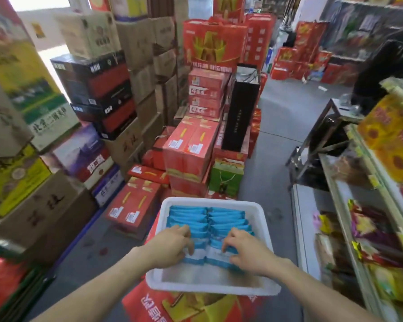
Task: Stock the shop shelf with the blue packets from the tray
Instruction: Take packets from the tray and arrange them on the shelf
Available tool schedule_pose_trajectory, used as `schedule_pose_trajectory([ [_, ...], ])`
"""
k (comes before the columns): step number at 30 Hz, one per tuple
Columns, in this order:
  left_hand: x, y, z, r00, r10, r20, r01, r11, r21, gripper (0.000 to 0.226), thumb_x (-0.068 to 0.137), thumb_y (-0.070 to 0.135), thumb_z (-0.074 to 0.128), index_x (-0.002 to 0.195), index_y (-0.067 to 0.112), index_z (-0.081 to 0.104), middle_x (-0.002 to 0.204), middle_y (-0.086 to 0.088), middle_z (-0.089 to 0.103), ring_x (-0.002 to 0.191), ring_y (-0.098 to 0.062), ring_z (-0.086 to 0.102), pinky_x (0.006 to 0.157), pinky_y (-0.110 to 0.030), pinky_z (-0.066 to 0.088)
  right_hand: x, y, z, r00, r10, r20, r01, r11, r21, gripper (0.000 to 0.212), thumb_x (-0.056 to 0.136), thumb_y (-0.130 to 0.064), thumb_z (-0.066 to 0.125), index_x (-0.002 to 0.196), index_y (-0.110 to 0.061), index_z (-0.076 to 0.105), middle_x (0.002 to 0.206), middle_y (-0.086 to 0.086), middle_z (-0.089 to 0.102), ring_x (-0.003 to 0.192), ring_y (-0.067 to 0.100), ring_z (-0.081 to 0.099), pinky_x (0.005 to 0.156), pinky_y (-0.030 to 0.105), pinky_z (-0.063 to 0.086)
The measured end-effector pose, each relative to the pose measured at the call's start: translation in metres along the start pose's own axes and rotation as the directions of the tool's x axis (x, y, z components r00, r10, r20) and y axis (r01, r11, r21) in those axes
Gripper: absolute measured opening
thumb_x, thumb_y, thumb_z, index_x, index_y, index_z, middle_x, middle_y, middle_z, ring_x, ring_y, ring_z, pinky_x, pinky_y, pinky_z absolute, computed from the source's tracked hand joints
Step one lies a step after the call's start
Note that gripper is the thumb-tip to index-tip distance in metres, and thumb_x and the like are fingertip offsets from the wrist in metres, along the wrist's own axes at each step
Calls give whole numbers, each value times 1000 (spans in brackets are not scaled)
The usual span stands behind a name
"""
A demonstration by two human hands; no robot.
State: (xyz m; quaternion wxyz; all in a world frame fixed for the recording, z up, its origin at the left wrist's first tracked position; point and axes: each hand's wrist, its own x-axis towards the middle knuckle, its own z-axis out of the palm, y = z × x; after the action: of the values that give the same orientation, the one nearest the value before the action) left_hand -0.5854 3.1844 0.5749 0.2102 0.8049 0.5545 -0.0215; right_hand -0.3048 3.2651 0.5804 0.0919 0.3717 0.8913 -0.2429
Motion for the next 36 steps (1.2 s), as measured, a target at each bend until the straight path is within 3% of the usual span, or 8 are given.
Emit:
schedule_pose_trajectory([
  [3,7,5,1,994,22,104,-22,1000,2,28,88,12,57,106,26,72,119,1,51,103,-24,58,87,-35,45,-5,-3,9,998,12,54,-15,998,61,24,89,-24,63,106,-40,60,109,-11,41,97,11,53,90,30,46],
  [6,12,6,2,987,43,152,-43,999,-5,34,88,5,53,106,26,73,119,2,57,104,-22,59,89,-35,47,-10,-2,16,998,18,67,-24,996,86,32,90,-13,61,105,-42,63,119,-11,47,108,12,52,98,27,42],
  [8,12,4,2,985,56,165,-54,998,-21,36,86,3,52,104,27,73,116,4,62,105,-20,59,92,-37,49,-12,0,19,998,34,58,-41,991,128,38,88,-9,60,100,-45,64,126,-10,55,117,12,52,106,30,41],
  [13,18,9,-20,990,36,136,-30,998,-48,36,91,7,53,106,35,70,115,12,64,106,-13,58,97,-38,49,-20,-1,1,998,43,45,-49,988,144,43,91,-1,54,111,-33,75,126,-15,63,116,9,55,108,29,41],
  [19,66,45,-134,983,172,57,-164,979,-116,28,100,14,61,103,40,71,111,25,64,105,1,59,97,-27,51,-56,28,-110,988,47,-146,-32,994,104,59,77,5,51,112,-36,75,115,-13,64,112,10,57,105,33,44],
  [23,122,109,-234,939,343,-17,-344,938,-34,27,100,16,61,102,40,71,109,19,68,102,-4,64,94,-35,55,-131,53,-216,955,94,-282,-73,994,86,63,73,10,54,110,-35,77,112,-12,65,109,7,59,102,29,44],
  [30,206,329,-372,709,701,-80,-688,712,140,29,99,11,63,111,36,74,106,23,67,94,4,61,88,-23,49,-352,77,-356,820,319,-475,-345,938,34,54,81,4,64,111,-40,74,115,-20,61,109,3,57,97,35,47],
  [36,231,564,-402,398,917,6,-905,392,165,23,101,13,63,102,34,74,106,16,67,96,0,62,78,-15,47,-558,70,-381,606,527,-596,-620,782,61,51,78,3,70,112,-35,76,113,-11,66,103,8,61,94,33,48],
])
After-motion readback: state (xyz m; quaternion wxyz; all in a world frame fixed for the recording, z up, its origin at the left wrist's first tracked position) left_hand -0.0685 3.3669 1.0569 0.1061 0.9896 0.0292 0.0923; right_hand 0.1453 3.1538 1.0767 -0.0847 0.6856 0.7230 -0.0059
